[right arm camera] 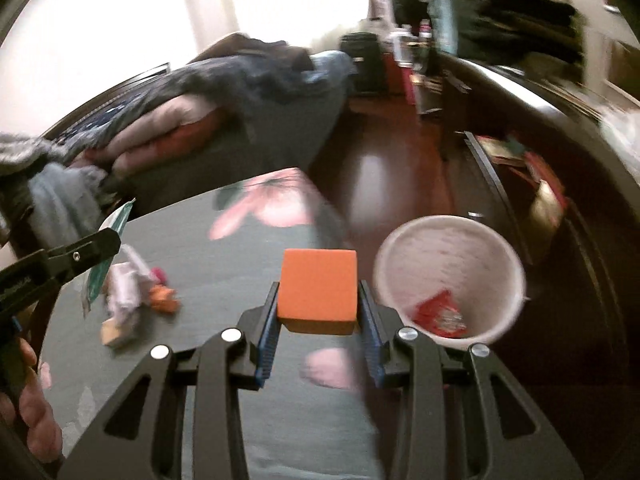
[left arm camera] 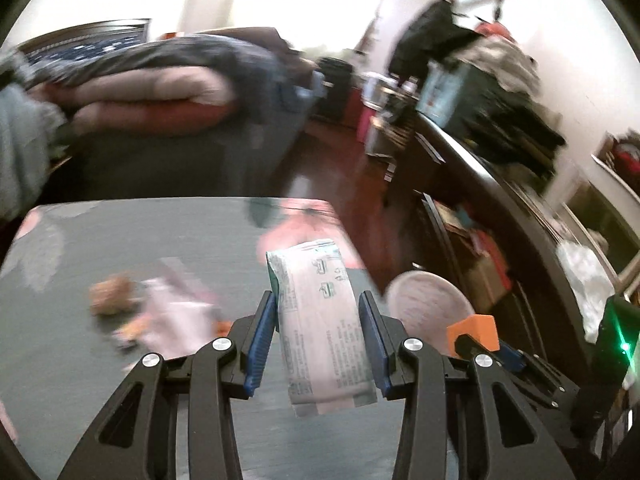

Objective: Collect trash
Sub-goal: 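Carry both items to the wastebasket and open both tools to drop them, then move both tools back toward the table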

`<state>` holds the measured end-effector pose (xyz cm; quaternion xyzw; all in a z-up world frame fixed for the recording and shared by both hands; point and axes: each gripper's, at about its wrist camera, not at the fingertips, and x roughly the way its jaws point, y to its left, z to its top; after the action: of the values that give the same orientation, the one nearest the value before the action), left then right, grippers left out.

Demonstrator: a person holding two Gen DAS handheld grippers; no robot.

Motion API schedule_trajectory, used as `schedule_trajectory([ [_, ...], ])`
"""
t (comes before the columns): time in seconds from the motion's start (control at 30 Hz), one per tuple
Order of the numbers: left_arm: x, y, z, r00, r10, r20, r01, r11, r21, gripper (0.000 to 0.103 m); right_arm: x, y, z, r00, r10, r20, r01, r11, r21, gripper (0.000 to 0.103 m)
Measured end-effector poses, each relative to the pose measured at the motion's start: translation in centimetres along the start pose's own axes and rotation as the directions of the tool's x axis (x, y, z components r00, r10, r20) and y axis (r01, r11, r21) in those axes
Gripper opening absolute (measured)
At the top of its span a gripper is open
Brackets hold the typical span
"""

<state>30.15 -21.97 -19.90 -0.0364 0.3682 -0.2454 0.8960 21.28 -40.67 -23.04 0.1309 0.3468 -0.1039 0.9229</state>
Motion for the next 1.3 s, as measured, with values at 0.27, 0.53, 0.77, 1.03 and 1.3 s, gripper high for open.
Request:
schedule_trajectory([
  [0.27, 5.7, -9.8, -0.1, 0.990, -0.121, -0.065, 0.131, 0.976, 0.173, 0.043, -0.1, -7.7, -0.5, 0.990, -0.140, 0.004, 0.138, 0.985, 0.102, 0.037],
  [0.53, 10.9, -15.1, -0.4, 0.975, -0.169, -0.144, 0.200, 0.951, 0.236, 0.043, 2.2, -12.8, -1.2, 0.982, -0.185, -0.023, 0.186, 0.969, 0.163, 0.037],
  [0.77, 15.1, -17.2, -0.7, 0.962, -0.170, -0.212, 0.223, 0.939, 0.261, 0.044, 4.9, -15.1, -1.0, 0.988, -0.149, -0.036, 0.153, 0.970, 0.187, 0.037],
  [1.03, 17.8, -16.8, 0.8, 0.955, -0.194, -0.225, 0.239, 0.951, 0.194, 0.055, 7.5, -15.5, -0.4, 0.986, -0.169, -0.001, 0.168, 0.977, 0.134, 0.051],
  [1.3, 16.0, -16.2, 1.6, 0.952, -0.247, -0.179, 0.278, 0.946, 0.170, 0.076, 6.9, -14.7, -1.3, 0.983, -0.182, -0.019, 0.183, 0.974, 0.135, 0.056],
])
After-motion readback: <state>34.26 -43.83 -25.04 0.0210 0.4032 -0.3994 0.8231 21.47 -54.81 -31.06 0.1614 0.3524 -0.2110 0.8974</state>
